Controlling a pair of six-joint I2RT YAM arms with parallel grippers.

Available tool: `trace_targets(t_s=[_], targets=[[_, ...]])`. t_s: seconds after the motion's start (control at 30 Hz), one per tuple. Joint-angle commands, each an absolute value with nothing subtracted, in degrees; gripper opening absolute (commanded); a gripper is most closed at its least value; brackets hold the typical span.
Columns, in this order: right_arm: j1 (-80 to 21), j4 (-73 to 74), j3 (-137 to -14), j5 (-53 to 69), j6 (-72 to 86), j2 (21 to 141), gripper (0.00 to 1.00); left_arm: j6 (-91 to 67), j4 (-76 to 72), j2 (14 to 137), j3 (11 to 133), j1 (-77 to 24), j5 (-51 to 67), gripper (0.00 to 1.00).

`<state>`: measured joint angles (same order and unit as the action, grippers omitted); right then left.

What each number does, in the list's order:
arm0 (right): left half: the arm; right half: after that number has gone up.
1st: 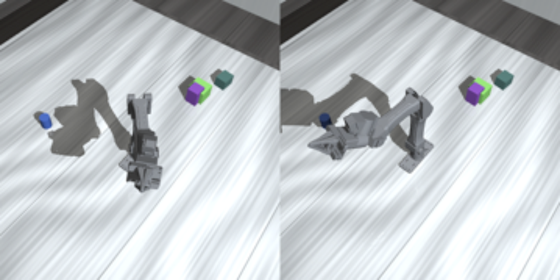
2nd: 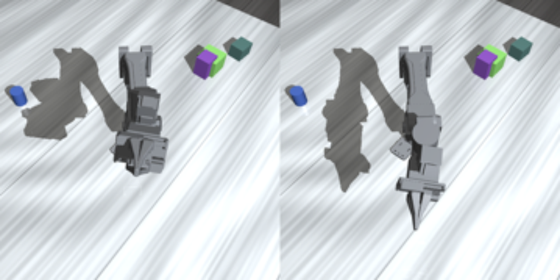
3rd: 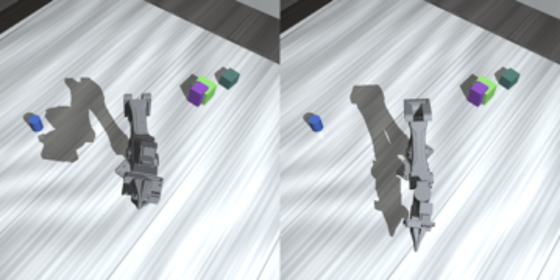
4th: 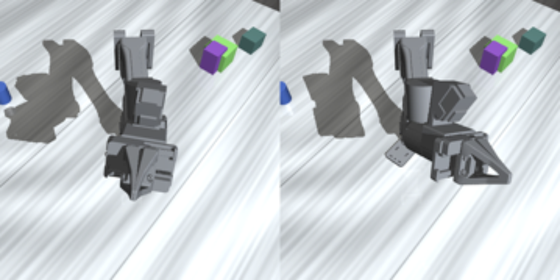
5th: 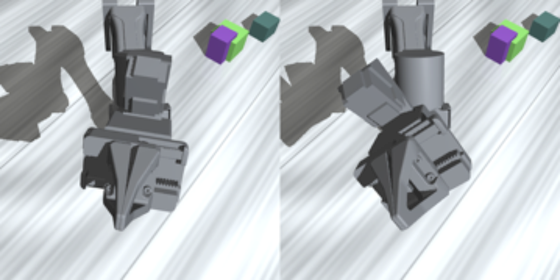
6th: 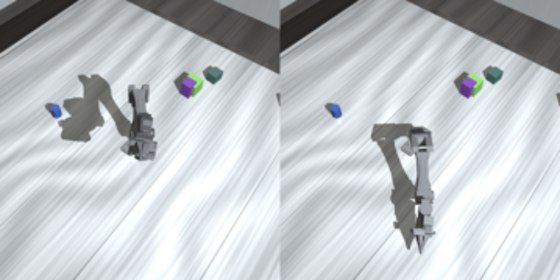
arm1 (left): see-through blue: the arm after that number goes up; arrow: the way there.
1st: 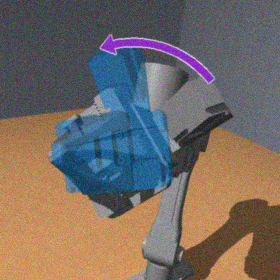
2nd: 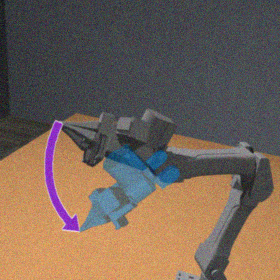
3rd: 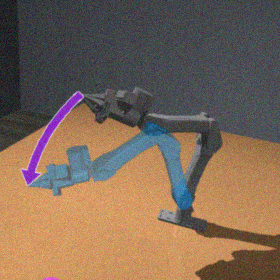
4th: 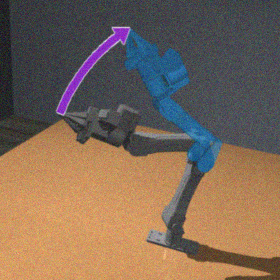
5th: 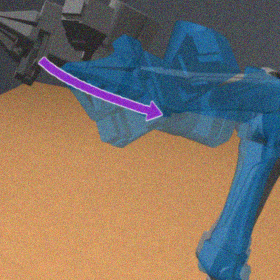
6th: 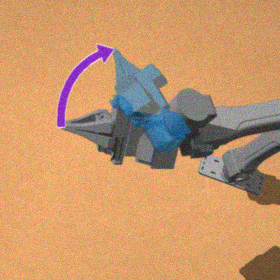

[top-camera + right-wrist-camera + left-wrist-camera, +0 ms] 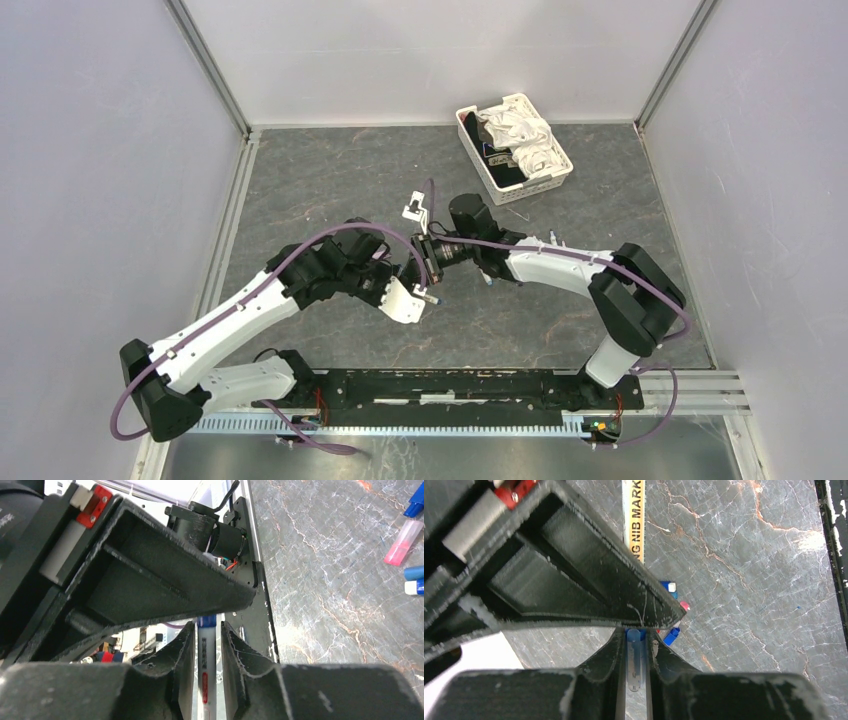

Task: Open the pen caps

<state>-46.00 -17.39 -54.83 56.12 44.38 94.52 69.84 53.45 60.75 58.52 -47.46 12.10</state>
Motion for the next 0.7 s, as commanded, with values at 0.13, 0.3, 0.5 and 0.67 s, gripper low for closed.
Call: trace_targets(t_s=[0.13, 0.3, 0.5, 0.67], targets=[[-46.60, -8.51, -64.07, 59.24, 37.87, 97.76, 0.14, 74.13, 51.50, 59.64, 58.71, -48.25, 10.98, 0.02], [-46.67, 1.75, -65.58, 59.38, 30.50, 97.60, 0.18, 75.67, 50.90, 58.65, 57.92, -48.25, 8.64, 0.02], [-46.66, 4.07, -66.56, 59.48, 28.86, 97.55, 0.14, 77.01, 50.87, 57.83, 57.60, -48.25, 8.00, 0.02], [-46.72, 3.10, -67.93, 59.61, 29.52, 97.72, 0.00, 74.79, 50.84, 58.91, 59.05, -48.33, 9.33, 0.28]])
